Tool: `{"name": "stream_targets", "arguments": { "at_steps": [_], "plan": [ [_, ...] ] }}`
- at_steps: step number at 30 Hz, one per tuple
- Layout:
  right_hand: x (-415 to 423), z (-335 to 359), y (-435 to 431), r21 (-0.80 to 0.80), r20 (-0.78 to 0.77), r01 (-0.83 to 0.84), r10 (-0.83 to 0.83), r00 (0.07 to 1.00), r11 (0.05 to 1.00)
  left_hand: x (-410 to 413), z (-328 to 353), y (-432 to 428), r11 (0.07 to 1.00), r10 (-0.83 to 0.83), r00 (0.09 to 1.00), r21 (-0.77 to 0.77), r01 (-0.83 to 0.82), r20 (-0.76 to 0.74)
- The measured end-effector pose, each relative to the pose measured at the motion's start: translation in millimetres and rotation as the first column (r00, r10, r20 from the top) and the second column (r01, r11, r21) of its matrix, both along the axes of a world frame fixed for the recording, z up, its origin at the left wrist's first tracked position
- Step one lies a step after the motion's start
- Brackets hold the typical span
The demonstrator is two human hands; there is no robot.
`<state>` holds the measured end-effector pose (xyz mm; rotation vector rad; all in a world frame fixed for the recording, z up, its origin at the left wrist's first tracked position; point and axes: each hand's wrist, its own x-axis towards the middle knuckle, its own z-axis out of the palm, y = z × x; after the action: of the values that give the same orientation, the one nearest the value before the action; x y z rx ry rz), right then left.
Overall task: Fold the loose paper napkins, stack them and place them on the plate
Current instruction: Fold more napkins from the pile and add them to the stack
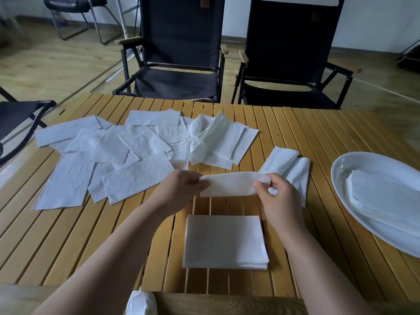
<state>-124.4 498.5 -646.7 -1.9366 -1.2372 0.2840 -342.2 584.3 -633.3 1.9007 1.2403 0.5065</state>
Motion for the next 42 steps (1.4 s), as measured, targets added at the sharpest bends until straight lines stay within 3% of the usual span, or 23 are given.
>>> {"name": "stream_targets", "arguments": {
  "at_steps": [10, 14, 17, 20, 23, 42],
  "plan": [
    [0.7, 17.0, -4.3, 0.037, -0.167, 0.007, 0.0, 0.986, 0.999, -14.7, 29.5, -1.1, 0.992, 0.048, 0.997, -0.117, -0.041, 0.062],
    [6.9, 25.1, -7.9, -0.146, -0.294, -0.071, 0.025, 0.955, 0.987, -25.5, 37.8, -5.7, 0.961, -0.041, 0.999, -0.275, 0.033, -0.021],
    [15.5, 29.3, -15.9, -0.355, -0.355, -0.211, 0.078, 0.932, 0.911, -29.3, 38.5, -8.7, 0.929, -0.118, 0.988, -0.363, 0.075, -0.099],
    [25.0, 27.7, -23.7, -0.536, -0.355, -0.337, 0.155, 0.922, 0.774, -29.0, 37.5, -10.1, 0.892, -0.213, 0.964, -0.435, 0.124, -0.16],
    [26.3, 26.5, -27.0, -0.606, -0.346, -0.382, 0.201, 0.916, 0.697, -26.4, 32.9, -10.5, 0.854, -0.304, 0.925, -0.495, 0.159, -0.228],
    [12.9, 26.4, -24.5, -0.694, -0.244, -0.332, 0.226, 0.943, 0.639, -14.5, 13.4, -9.4, 0.85, -0.369, 0.814, -0.517, 0.1, -0.449]
  ]
}}
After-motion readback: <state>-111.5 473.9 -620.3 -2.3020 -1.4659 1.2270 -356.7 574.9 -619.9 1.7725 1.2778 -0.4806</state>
